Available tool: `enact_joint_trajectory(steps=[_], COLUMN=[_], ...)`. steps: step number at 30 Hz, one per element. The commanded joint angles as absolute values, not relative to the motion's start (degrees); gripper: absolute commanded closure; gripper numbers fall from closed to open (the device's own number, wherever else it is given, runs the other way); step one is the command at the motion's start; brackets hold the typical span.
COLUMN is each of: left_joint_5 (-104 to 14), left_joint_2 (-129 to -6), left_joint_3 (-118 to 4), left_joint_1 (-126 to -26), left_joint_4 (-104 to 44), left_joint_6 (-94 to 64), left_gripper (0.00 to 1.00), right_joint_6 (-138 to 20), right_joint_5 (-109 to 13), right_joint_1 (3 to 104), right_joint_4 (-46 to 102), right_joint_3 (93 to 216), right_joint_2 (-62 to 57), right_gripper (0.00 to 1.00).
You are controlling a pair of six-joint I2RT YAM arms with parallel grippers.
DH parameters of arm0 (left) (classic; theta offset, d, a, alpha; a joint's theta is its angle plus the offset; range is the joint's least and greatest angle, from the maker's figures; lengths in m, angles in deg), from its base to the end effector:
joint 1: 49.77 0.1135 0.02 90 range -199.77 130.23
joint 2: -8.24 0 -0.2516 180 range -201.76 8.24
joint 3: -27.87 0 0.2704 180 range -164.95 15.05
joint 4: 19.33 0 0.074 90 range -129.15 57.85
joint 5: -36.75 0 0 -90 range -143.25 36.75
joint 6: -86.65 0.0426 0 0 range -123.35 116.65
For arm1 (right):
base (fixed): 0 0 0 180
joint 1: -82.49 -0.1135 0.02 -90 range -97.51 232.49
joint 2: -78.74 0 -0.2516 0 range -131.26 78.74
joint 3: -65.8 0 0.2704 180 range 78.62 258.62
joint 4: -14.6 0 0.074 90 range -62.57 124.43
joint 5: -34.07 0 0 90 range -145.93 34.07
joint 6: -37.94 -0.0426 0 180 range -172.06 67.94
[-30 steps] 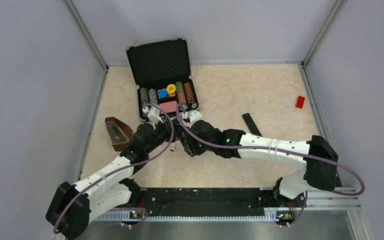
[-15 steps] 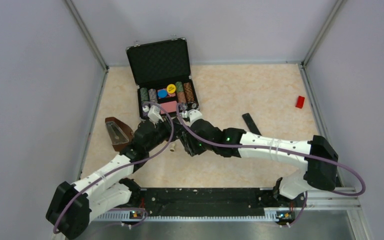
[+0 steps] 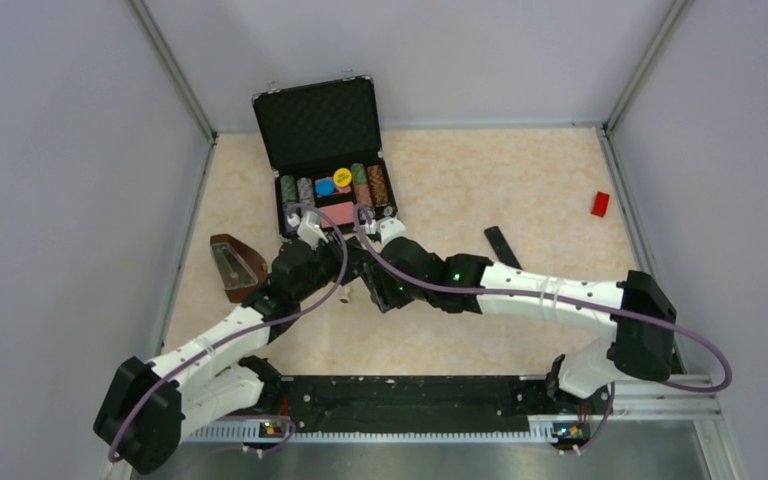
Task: Load the batteries into the remote control
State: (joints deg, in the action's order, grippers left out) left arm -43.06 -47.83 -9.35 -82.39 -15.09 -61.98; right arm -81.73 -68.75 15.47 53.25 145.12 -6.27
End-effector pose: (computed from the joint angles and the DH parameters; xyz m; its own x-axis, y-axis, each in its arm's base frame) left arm 0.2045 -0.1398 0.2057 -0.6867 -0.5582 -0.4656 0.1699 0.4996 -0.8494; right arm 0.1453 0.3184 0.2566 -0.6508 -0.2983 -0.6982 -0.5911 0.7762 0.2193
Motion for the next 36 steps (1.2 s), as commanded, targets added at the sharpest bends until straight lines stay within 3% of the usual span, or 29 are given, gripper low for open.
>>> enact_joint_trajectory(steps=[1,17,28,36], left_joint_5=[-40.8,-41.9,-42.4,-41.8], left_joint_2=[-48.5,-50.2,-50.4,-48.2], left_joint_3=[-12.3,-12.7,-13.1,-14.5], left_joint_1=[-82.8,-82.8,-82.6,-82.6], left_joint_4=[-11.9,-12.5,-12.5,-12.5], left_joint_6=[-64.9,-65.6,-65.8,-67.7], left_gripper=[1.0,1.0,1.0,1.0], right_joint_6=[-82.0,-81.6,-81.8,-89.2], right_joint_5=[-71.2,-71.5,-71.4,-74.2], right_joint_1=[15.5,15.5,15.7,17.1], right_joint_4=[51.3,51.6,52.0,52.3], right_joint_3=[148.0,148.7,150.7,147.7], right_joint_2=[-5.6,-5.3,-2.4,7.4], right_gripper=[0.52,0.44,0.22,0.22])
